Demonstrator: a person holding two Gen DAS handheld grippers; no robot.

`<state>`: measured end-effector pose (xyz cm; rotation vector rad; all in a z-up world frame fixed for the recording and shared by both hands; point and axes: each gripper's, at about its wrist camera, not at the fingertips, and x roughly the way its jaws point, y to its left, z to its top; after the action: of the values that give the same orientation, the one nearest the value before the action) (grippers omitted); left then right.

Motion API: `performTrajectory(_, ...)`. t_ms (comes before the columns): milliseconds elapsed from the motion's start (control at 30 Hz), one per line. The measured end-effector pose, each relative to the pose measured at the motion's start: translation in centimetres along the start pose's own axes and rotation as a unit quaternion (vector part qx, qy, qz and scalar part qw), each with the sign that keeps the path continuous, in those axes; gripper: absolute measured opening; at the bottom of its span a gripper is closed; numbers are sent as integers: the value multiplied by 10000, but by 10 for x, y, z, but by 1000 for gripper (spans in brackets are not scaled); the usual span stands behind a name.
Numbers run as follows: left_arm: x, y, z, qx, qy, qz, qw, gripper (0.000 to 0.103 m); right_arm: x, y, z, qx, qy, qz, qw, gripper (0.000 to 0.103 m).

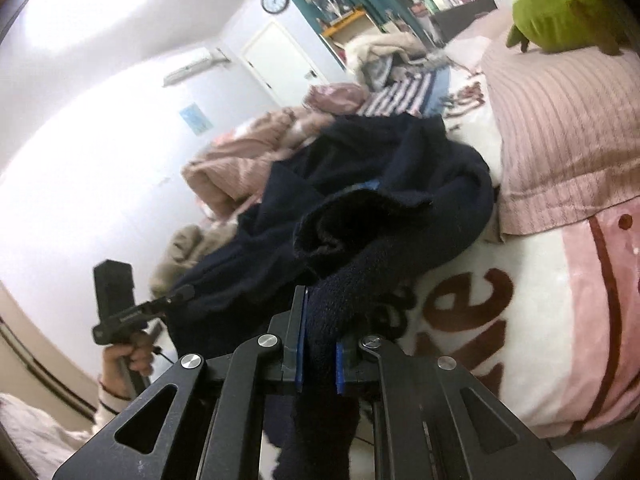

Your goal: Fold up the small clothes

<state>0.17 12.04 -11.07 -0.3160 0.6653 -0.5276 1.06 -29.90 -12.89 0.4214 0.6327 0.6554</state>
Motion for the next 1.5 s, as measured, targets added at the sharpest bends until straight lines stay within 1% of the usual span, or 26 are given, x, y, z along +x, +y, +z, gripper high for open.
performTrajectory(67, -14, -5, 1, 3, -102, -67, 9999, 15, -11, 10, -1, -83, -77, 93, 9999, 5)
performTrajectory(133, -33, -14, -3, 58, -224, -51, 9997, 15, -19, 24, -2, -203, -122, 7, 9997, 5)
performTrajectory(233, -55, -22, -7, 67, -363, -122, 9992, 15, -34, 40, -3, -256, -224, 29, 9994, 5)
performTrajectory(267, -63, -25, -7, 86, -417, -81, 9991, 15, -36, 45, -2, -301, -252, 7, 9992, 5)
performTrajectory(333, -68, -27, -6, 122, -476, 19, 9988, 15, -42, 51, 2, -409, -297, -102, 9987, 5)
performTrajectory(433, -63, -23, 3, 131, -490, 78, 9987, 16, -41, 53, 15, -448, -377, -168, 9981, 5)
performTrajectory(533, -45, -10, 24, 35, -509, 122, 9986, 16, -24, 50, 39, -629, -387, -376, 9966, 4)
performTrajectory(667, -8, 14, 65, -52, -461, 381, 9982, 16, 12, 26, 81, -552, -274, -582, 9964, 4)
performTrajectory(733, 13, 29, 86, -57, -355, 541, 9979, 16, 33, 11, 103, -536, -207, -835, 9949, 4)
performTrajectory(800, 46, 49, 109, -50, -101, 788, 9968, 17, 56, -7, 123, -521, -97, -1150, 9919, 4)
performTrajectory(867, 76, 64, 122, -12, 140, 1001, 9949, 17, 79, -30, 139, -399, 86, -1414, 9891, 4)
performTrajectory(900, 96, 75, 128, -18, 329, 1126, 9931, 17, 93, -41, 145, -356, 194, -1551, 9871, 4)
performTrajectory(967, 123, 90, 132, -21, 587, 1275, 9901, 18, 120, -63, 154, -337, 432, -1895, 9803, 4)
performTrajectory(1067, 161, 113, 136, -160, 851, 1314, 9875, 21, 149, -88, 158, -342, 714, -2237, 9714, 4)
performTrajectory(1167, 180, 124, 142, -285, 1018, 1252, 9865, 25, 169, -114, 157, -145, 978, -2264, 9690, 5)
performTrajectory(1200, 182, 124, 143, -313, 1079, 1215, 9862, 29, 173, -119, 156, -76, 1057, -2221, 9693, 5)
performTrajectory(1233, 182, 123, 144, -324, 1170, 1159, 9858, 38, 175, -124, 154, -45, 1143, -2159, 9697, 6)
performTrajectory(1267, 181, 121, 144, -302, 1261, 1098, 9854, 45, 175, -123, 152, -75, 1220, -2106, 9699, 10)
performTrajectory(1300, 176, 116, 145, -214, 1369, 993, 9854, 61, 173, -122, 151, -131, 1302, -2046, 9701, 13)
performTrajectory(1333, 171, 112, 145, -115, 1401, 907, 9859, 71, 170, -120, 149, -196, 1365, -1971, 9706, 20)
performTrajectory(1367, 161, 102, 147, 74, 1344, 795, 9877, 76, 165, -115, 148, -245, 1395, -1881, 9719, 30)
performTrajectory(1400, 152, 96, 149, 224, 1272, 774, 9886, 85, 159, -111, 147, -295, 1408, -1779, 9735, 37)
performTrajectory(1433, 141, 89, 150, 364, 1186, 813, 9889, 87, 153, -106, 146, -363, 1419, -1703, 9744, 55)
performTrajectory(1467, 128, 82, 151, 483, 1105, 884, 9888, 87, 146, -98, 145, -512, 1430, -1729, 9732, 70)
performTrajectory(1500, 119, 77, 152, 563, 1066, 942, 9882, 88, 140, -91, 144, -663, 1437, -1802, 9708, 74)
